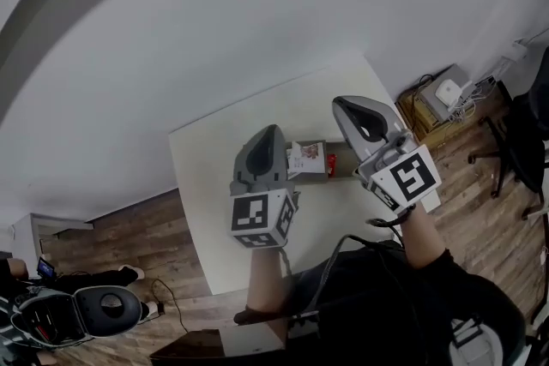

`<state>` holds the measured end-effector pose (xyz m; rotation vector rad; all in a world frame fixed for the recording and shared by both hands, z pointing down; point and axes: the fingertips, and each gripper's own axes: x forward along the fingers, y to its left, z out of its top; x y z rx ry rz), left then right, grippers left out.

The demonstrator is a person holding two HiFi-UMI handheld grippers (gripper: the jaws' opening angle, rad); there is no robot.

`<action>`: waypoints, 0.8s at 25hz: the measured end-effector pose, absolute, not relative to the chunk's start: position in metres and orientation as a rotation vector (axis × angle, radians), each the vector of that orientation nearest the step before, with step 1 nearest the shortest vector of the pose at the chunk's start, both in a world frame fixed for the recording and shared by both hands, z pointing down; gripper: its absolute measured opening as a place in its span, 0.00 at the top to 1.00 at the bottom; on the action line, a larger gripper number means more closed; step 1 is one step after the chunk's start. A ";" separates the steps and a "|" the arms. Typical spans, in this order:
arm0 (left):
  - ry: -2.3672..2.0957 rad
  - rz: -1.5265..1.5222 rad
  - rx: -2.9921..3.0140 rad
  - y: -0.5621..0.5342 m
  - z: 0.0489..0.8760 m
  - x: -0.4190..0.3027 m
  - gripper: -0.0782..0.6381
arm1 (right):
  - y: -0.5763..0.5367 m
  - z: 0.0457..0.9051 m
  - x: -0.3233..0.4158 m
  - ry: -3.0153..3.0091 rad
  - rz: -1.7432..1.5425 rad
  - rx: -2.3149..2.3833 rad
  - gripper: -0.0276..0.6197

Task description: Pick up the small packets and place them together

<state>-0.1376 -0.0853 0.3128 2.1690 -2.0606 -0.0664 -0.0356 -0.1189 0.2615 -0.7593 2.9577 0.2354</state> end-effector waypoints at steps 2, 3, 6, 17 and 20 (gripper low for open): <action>-2.133 -0.079 2.195 -0.081 0.298 -0.130 0.89 | -0.108 0.254 -0.026 2.924 0.234 -0.761 0.96; -2.165 -0.087 2.206 -0.082 0.291 -0.128 0.89 | -0.108 0.251 -0.023 2.916 0.246 -0.767 0.96; -2.224 -0.109 2.241 -0.092 0.270 -0.124 0.89 | -0.121 0.242 -0.020 2.918 0.298 -0.794 0.96; -2.204 -0.095 2.294 -0.102 0.260 -0.123 0.90 | -0.136 0.229 -0.020 2.899 0.320 -0.838 0.96; -2.200 -0.102 2.294 -0.102 0.259 -0.124 0.90 | -0.136 0.230 -0.022 2.906 0.320 -0.834 0.96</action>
